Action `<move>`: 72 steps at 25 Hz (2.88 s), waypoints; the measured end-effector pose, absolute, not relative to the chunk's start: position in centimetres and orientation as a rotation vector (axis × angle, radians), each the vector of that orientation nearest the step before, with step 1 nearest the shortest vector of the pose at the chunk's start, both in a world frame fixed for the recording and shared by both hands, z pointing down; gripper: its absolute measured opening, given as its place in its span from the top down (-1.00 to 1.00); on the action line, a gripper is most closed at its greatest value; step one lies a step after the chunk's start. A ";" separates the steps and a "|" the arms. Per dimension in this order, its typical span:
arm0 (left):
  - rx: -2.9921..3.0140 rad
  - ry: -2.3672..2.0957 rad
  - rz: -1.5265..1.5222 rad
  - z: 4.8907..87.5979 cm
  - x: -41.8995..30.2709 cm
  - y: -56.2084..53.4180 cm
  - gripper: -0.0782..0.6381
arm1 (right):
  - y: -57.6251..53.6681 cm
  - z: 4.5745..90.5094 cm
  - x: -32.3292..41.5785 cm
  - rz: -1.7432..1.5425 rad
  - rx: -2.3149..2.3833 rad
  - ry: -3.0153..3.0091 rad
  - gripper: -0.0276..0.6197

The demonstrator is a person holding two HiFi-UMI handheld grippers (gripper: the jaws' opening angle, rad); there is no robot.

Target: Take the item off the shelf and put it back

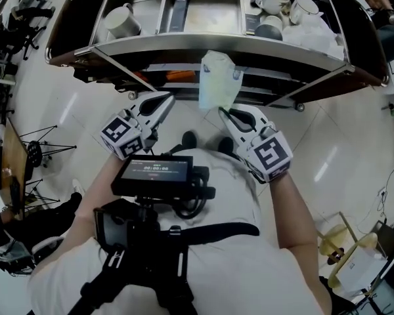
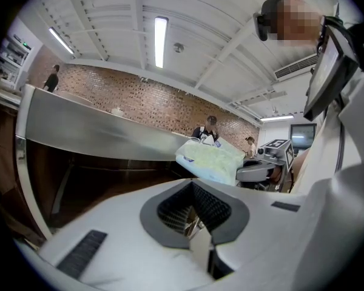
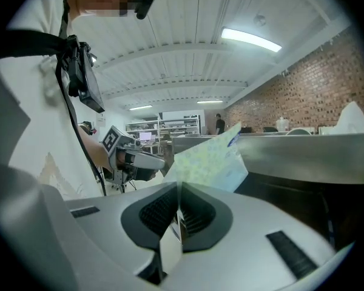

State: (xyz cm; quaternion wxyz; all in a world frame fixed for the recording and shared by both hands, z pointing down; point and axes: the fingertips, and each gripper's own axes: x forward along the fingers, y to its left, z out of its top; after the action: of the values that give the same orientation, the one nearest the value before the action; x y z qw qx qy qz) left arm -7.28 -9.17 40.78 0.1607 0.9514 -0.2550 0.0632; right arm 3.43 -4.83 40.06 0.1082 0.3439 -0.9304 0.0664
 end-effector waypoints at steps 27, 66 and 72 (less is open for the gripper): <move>2.759 -0.713 0.130 39.9 -7.3 -9.3 0.75 | -4.3 39.5 3.5 0.184 0.996 -2.789 0.89; 2.752 -0.721 0.142 40.3 -7.0 -10.1 0.75 | -3.8 41.6 3.2 0.241 0.912 -2.749 0.89; 2.740 -0.719 0.161 40.4 -6.7 -10.2 0.75 | -4.1 43.4 3.2 0.273 0.882 -2.715 0.89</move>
State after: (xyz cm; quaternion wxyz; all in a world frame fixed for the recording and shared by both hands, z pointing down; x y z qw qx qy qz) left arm -6.69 -10.22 40.37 0.1513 0.9546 -0.2504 0.0561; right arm 3.22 -4.14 43.35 0.1367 0.3048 -0.9378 0.0944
